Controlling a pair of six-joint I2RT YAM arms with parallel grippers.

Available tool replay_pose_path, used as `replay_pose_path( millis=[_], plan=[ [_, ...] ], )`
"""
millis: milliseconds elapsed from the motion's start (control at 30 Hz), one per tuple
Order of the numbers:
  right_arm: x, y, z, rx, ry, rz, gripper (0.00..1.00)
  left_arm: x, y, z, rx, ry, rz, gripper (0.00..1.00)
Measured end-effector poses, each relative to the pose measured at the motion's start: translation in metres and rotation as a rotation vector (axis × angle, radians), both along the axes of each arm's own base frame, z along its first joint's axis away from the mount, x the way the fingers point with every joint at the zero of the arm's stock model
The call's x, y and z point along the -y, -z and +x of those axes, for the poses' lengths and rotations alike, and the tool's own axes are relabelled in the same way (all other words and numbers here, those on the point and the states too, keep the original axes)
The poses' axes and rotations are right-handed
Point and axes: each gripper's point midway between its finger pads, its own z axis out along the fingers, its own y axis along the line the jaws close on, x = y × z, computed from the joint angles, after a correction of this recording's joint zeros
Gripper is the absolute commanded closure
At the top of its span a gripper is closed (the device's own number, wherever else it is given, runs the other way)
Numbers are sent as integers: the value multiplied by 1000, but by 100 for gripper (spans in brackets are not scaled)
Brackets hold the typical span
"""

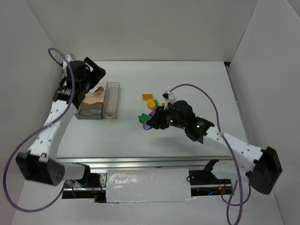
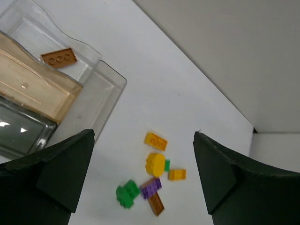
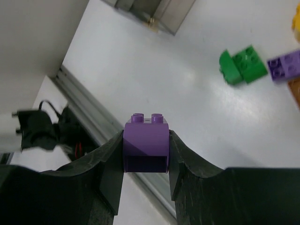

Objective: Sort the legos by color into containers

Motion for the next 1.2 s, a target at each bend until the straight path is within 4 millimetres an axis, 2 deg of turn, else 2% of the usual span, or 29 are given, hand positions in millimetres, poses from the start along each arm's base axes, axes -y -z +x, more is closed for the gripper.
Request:
replay_pose_path(
  millis=[33,100,133,233,267,333,400,467,567,667,967,1067,1133,1200],
  plan=[
    [-10,-3,11,-9,6,-11,97,8,-15,-17,25,31,8,0],
    [-37,-16,43,-14,24,-25,96,8,-34,-54,61,60,36,1],
    [-52,-21,62,-10,36,-30,96,1,-37,-74,61,54,59,0],
    [-90,-28,108,4,72,-52,96,-22,-31,-117,18,11,138,1],
    [-113,-26,130,7,79,-58,96,-29,-30,-130,12,-3,168,0],
    [-137,-12,159,1,100,-84,95,-41,-19,-149,-5,-33,214,0],
    [-155,10,179,-19,109,-116,95,-53,-2,-172,-20,-57,259,0],
    [-165,35,191,-42,116,-150,93,-62,14,-193,-26,-70,290,0],
    [-170,62,196,-72,115,-186,92,-71,27,-216,-15,-91,321,0],
    [-173,72,197,-85,108,-192,91,-73,24,-218,0,-101,339,0],
    [-195,60,193,-70,82,-122,90,-64,36,-206,-60,-33,370,0],
    [-205,61,193,-63,75,-105,86,-61,37,-205,-57,-10,370,0],
    [-210,64,195,-57,71,-97,67,-59,36,-204,-50,-1,366,1],
    [-215,69,199,-56,72,-95,40,-57,35,-203,-44,7,363,0]
  ],
)
